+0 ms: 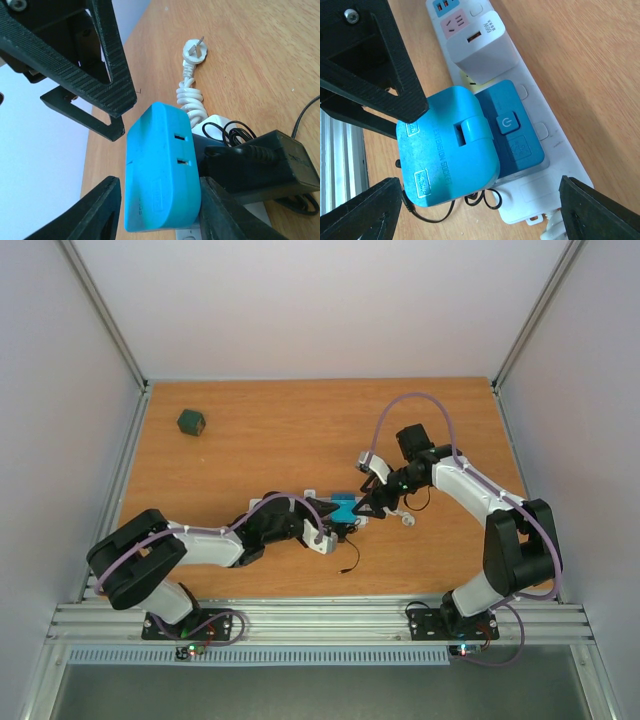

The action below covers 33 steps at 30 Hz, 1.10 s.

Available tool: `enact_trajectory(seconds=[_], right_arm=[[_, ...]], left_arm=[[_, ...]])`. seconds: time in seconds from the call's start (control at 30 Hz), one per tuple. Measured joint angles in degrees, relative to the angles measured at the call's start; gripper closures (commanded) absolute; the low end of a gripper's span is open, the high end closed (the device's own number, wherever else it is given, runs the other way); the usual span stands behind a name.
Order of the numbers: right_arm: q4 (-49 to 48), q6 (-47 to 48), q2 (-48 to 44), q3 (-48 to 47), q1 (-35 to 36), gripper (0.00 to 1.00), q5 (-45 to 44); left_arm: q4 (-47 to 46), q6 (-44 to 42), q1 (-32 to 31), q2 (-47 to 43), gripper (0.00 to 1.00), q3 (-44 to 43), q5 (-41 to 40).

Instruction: Pull the plug off the socket

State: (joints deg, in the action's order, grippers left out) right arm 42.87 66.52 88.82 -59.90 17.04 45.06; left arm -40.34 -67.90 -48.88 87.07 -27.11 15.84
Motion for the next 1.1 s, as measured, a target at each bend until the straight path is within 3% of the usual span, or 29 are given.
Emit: enact_trajectory(seconds=[0.4,1.1], right_arm=[[-0.48,0.07,0.0,0.04,-0.5,0.14,0.09],[-3.91,2.54,-2.34,3.58,-2.91,0.11,2.05]], left_arm=[[1.11,5.51,0.0,-0.87,0.66,-0.2,0.44],[21.9,19.58,1.99,-1.51,0.66,-11.76,6.08]])
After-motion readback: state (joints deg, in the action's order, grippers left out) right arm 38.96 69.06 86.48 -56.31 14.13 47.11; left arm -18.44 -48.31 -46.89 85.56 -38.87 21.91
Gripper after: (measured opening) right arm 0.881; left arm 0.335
